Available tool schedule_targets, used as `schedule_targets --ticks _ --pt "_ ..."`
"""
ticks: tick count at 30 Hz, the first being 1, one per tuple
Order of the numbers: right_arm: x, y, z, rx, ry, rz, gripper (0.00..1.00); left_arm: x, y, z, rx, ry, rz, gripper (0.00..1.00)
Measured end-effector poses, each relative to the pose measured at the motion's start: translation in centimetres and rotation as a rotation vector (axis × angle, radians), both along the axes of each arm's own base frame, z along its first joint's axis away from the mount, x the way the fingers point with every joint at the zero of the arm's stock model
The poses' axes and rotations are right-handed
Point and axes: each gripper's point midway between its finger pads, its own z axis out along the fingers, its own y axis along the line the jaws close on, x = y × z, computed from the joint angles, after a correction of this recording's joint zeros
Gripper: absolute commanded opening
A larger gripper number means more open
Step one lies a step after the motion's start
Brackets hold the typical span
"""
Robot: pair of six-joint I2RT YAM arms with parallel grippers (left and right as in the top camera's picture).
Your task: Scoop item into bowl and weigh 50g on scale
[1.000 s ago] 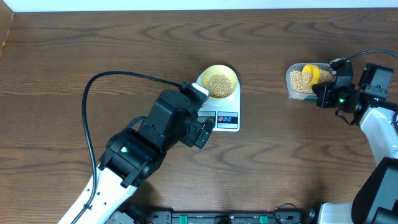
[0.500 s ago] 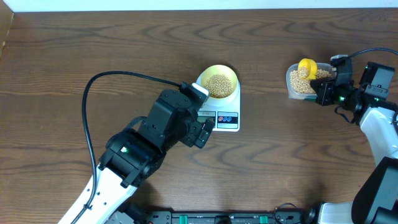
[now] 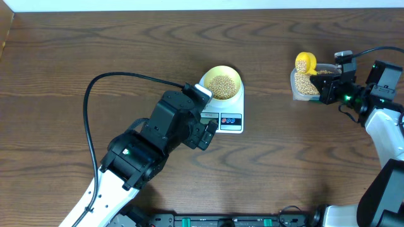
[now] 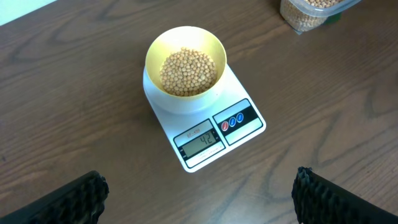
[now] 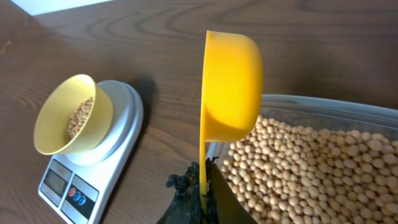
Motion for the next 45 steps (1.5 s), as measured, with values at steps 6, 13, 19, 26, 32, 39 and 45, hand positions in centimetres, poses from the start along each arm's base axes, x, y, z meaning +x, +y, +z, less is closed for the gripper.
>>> schedule_targets --ticks 6,13,19,26,32,39,45 --pt "0.0 1.6 0.3 0.039 0.012 0.023 0.01 0.0 0.0 0.0 0.0 0.0 0.0 0.97" --pt "0.4 4.4 1.0 0.075 0.006 0.064 0.01 0.0 0.0 0.0 0.0 0.0 0.0 0.97" --pt "1.0 7.6 2.3 0.095 -0.046 0.122 0.01 0.0 0.0 0.0 0.0 0.0 0.0 0.97" --pt "0.7 11.8 3.1 0.123 -0.061 0.196 0.01 0.0 0.0 0.0 0.0 0.0 0.0 0.97" --pt "0.7 14.2 3.8 0.133 -0.084 0.227 0.01 0.0 0.0 0.0 0.0 0.0 0.0 0.97" --pt "0.7 16.7 4.5 0.103 -0.142 0.263 0.01 0.0 0.0 0.0 0.0 0.0 0.0 0.97" --pt "0.1 18.7 4.5 0.046 -0.206 0.338 0.01 0.0 0.0 0.0 0.0 0.0 0.0 0.97"
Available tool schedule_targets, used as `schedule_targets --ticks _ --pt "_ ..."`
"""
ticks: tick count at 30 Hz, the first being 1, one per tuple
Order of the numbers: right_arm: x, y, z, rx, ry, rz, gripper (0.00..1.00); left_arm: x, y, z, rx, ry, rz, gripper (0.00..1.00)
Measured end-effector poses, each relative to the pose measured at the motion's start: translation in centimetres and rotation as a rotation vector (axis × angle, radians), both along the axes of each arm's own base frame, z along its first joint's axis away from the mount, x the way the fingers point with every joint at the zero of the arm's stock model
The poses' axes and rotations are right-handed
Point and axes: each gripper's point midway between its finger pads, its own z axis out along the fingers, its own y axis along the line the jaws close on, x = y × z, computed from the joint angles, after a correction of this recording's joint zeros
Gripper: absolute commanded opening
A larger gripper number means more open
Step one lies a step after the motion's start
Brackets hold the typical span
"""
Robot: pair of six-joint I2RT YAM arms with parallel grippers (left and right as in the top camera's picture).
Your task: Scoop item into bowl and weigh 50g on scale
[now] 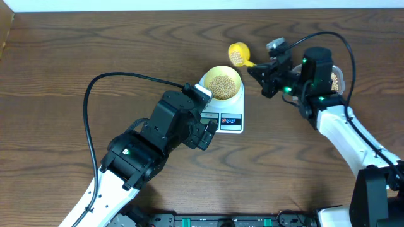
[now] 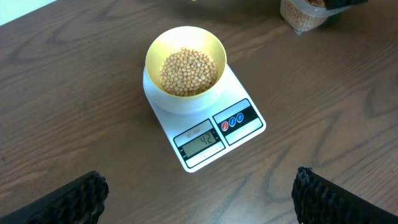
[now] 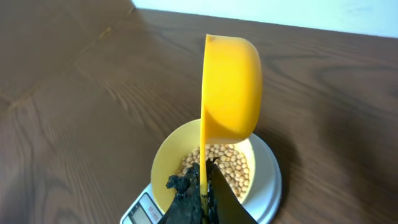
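A yellow bowl (image 1: 221, 82) part-filled with soybeans sits on a white kitchen scale (image 1: 230, 121) at mid-table; its display (image 2: 199, 140) reads 42. My right gripper (image 1: 260, 70) is shut on the handle of a yellow scoop (image 1: 238, 53) that carries beans, held above the table just behind the bowl's far right rim. From the right wrist, the scoop (image 3: 230, 87) hangs over the bowl (image 3: 211, 165). My left gripper (image 2: 199, 194) is open, low near the scale's front, holding nothing.
A clear tub of soybeans (image 2: 305, 14) stands at the right, mostly hidden behind my right arm in the overhead view. The black cable (image 1: 120, 77) of my left arm loops over the table left of the scale.
My right gripper has carried the scoop from the bean tub at the far right to a spot above the bowl's far rim. The left arm and the scale reading are unchanged.
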Motion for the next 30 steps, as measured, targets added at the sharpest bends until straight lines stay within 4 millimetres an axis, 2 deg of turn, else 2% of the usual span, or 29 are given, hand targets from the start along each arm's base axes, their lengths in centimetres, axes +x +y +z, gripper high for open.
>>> schedule_targets --ticks 4,15,30 --pt "-0.3 0.64 -0.01 -0.02 -0.029 0.029 0.01 0.0 0.0 0.0 0.0 0.0 0.0 0.97" --pt "-0.29 0.55 -0.19 -0.084 -0.108 0.064 0.01 0.0 0.0 0.0 0.0 0.0 0.0 0.97" --pt "-0.26 0.52 -0.23 -0.099 -0.126 0.07 0.01 0.0 0.0 0.0 0.0 0.0 0.0 0.97"
